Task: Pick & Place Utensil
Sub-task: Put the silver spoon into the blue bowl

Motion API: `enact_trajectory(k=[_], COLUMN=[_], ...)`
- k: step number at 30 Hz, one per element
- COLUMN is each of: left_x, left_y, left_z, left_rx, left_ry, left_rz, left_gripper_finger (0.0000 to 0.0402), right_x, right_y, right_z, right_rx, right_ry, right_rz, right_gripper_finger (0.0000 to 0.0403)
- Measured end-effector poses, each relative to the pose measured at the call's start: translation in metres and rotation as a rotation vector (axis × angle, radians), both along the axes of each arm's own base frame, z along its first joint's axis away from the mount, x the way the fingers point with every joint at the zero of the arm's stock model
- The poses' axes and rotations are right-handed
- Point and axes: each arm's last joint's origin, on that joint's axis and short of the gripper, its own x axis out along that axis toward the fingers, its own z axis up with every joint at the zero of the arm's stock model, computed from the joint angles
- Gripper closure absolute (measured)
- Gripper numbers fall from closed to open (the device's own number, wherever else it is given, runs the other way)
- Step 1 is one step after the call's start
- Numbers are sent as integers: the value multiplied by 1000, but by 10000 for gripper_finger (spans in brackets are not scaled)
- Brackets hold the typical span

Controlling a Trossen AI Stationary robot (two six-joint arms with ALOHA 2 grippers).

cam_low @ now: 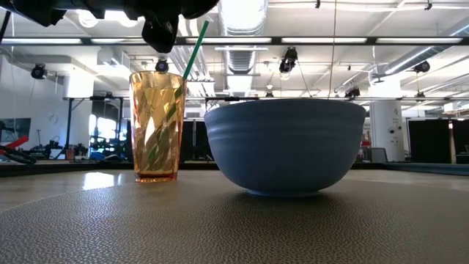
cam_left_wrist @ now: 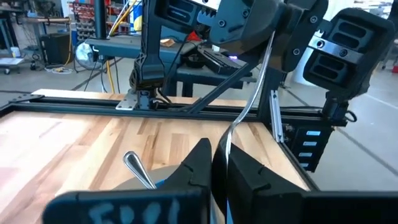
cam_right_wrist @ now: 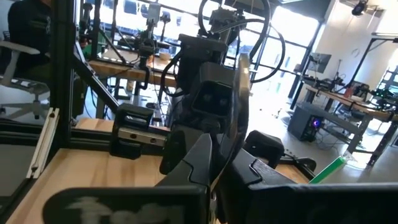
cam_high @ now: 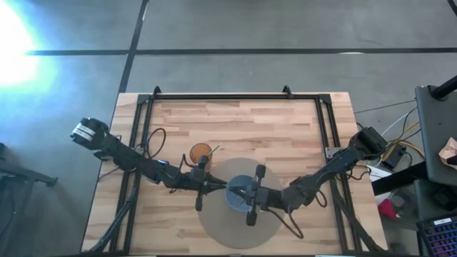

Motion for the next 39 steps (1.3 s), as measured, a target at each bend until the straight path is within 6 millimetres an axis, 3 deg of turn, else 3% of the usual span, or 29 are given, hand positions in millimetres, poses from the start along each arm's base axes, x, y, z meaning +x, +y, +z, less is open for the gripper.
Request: enact_trajectory(k=[18,33,39], left_x=[-3,-20,-33], left_y=[1,9,15], left_z=[2,21,29], left_rx=[45,64,61], left_ry=[22,41,96], left_rz=[-15,-9,-9], left_gripper_finger=[209,202,202], right_x=[-9,-25,-39], right_y=[-7,-17,-30], right_z=[3,13,29], right_rx=[71,82,72], right_ry=[87,189,214], right_rz=[-12,-25,-35], right_gripper_finger=[393,394,394])
